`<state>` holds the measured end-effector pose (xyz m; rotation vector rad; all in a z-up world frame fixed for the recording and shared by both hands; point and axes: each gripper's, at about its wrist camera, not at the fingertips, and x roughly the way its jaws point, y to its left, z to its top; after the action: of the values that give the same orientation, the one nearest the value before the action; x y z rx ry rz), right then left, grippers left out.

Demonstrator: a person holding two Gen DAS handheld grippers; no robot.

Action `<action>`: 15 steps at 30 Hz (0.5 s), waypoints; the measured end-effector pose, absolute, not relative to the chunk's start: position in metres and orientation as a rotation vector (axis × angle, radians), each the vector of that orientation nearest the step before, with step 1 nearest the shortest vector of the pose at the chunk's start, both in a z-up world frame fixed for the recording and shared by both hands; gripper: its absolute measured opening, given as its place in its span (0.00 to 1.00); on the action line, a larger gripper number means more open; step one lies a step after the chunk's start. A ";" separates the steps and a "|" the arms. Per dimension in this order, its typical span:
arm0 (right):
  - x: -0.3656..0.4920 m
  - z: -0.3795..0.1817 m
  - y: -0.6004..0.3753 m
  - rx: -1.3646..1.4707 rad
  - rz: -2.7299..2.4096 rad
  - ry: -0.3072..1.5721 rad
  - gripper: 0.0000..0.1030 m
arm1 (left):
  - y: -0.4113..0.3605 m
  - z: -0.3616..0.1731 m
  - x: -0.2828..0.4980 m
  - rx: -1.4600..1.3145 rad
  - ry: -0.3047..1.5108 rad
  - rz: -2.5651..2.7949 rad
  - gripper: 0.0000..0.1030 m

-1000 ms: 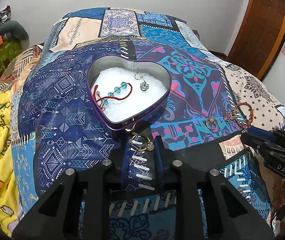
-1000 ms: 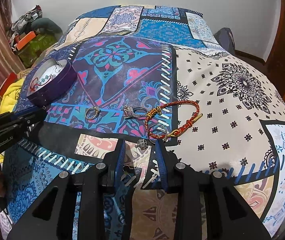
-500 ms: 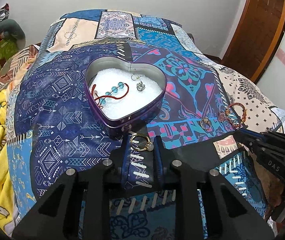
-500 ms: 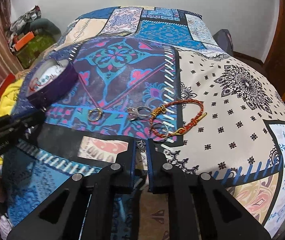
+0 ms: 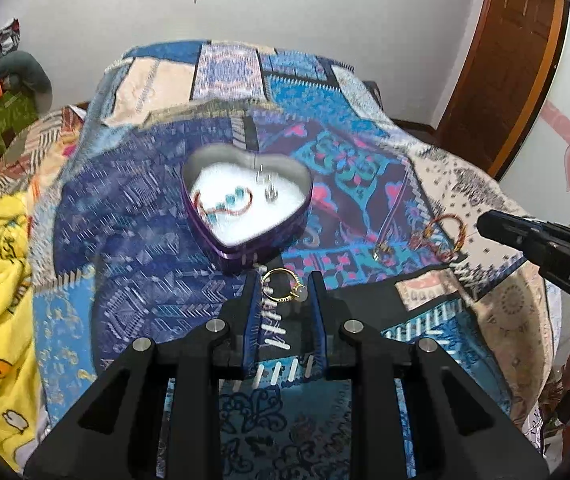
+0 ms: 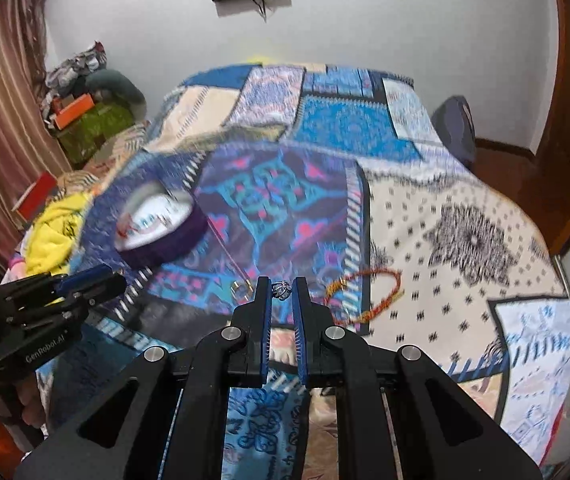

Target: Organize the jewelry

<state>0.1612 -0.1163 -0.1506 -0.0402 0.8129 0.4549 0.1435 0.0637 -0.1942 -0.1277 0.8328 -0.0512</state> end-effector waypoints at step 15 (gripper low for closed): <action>0.159 -0.093 -0.082 -0.026 0.580 0.629 0.09 | 0.071 -0.121 0.130 -0.086 0.647 -0.011 0.22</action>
<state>0.1591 -0.0817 -0.0929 -0.0256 0.6293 0.5796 0.1302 0.0714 -0.1214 -0.0863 0.6471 -0.0108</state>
